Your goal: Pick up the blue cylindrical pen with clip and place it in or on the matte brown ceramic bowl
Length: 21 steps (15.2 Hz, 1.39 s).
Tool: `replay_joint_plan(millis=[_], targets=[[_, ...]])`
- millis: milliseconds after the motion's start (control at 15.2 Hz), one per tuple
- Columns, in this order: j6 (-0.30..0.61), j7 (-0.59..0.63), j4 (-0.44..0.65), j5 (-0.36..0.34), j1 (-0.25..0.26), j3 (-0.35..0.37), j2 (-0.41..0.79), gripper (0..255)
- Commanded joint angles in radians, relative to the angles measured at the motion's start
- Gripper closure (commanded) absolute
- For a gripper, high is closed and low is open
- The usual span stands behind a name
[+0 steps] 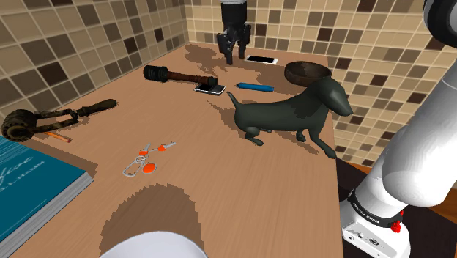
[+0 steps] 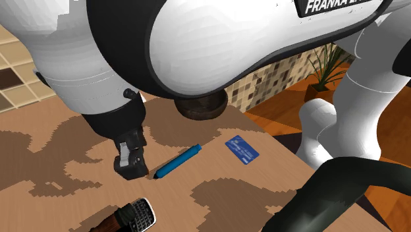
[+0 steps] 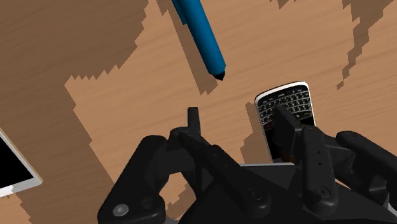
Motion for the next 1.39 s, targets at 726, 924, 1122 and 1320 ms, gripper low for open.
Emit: replay_joint_plan(millis=[726, 924, 1122, 1320], targets=[[0.08, -0.132, -0.152, -0.003, -0.004, -0.003, -0.086, 0], [0.191, -0.337, -0.352, -0.009, -0.004, -0.022, -0.199, 0], [0.255, -0.438, -0.451, -0.013, 0.0, -0.038, -0.247, 0], [0.295, -0.437, -0.489, -0.014, -0.001, -0.04, -0.244, 0]])
